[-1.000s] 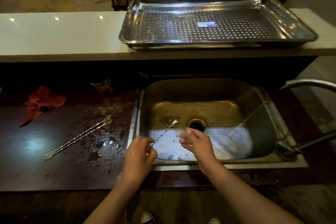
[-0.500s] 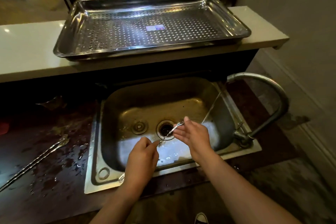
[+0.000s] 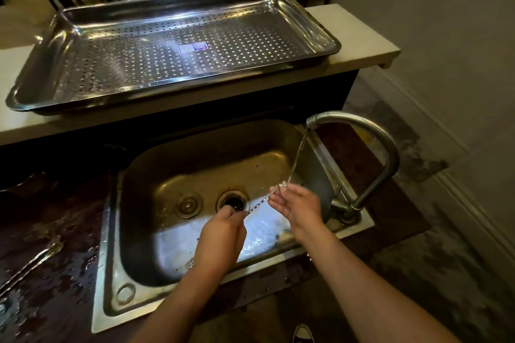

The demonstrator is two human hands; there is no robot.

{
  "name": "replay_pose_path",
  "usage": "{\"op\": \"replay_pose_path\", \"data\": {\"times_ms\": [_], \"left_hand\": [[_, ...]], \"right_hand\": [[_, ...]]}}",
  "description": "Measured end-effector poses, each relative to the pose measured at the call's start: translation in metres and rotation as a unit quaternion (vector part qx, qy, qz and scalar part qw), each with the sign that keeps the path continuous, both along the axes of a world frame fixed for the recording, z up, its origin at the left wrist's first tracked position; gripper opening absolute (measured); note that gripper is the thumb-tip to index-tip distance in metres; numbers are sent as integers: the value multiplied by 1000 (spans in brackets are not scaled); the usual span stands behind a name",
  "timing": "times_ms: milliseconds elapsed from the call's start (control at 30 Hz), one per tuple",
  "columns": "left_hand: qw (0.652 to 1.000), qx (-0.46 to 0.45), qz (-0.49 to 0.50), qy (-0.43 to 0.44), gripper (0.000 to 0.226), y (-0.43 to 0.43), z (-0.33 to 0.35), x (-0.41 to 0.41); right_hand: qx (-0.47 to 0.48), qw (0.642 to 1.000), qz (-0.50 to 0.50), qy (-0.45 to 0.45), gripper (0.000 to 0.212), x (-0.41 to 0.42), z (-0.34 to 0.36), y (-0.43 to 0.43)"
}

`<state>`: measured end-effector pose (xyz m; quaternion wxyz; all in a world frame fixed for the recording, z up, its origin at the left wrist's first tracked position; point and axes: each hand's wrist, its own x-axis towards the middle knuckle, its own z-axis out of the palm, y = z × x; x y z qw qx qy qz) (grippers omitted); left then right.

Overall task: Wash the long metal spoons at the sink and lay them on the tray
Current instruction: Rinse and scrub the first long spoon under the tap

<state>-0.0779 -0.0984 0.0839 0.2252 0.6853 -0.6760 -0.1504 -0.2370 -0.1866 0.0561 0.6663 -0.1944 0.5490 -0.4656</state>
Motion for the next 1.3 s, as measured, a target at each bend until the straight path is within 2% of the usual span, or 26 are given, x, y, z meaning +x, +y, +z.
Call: {"op": "replay_pose_path", "data": {"times_ms": [200,400,600,833,1033,1133,1233,1300], "left_hand": [[1000,22,-7,-10,24,-15,-3,-7],[998,27,-37,-45,18,-27,-3,-17],[998,31,-39,-38,16,-40,-4,-21],[997,39,-57,-47,17,-51,-6,-24],[996,41,-56,-52,15,-52,-9,-20],[997,34,-52,-43,17,-51,-14,-21],[999,32,-37,-22,22,-51,-21,-17],[999,28,-33,-2,23,-50,-25,-14]], "right_hand": [[-4,1000,-17,-23,14,-4,-2,-14],[-2,999,-39,32,6,-6,2,-26],[1,999,-47,-7,11,-7,3,-35],[8,998,-67,-5,9,-10,-2,-44],[4,999,-47,13,11,-14,-6,-45],[4,998,-55,32,9,-12,-8,-43],[9,999,-31,29,23,-12,-11,-40],[18,998,-26,55,11,-14,-9,-42]]}}
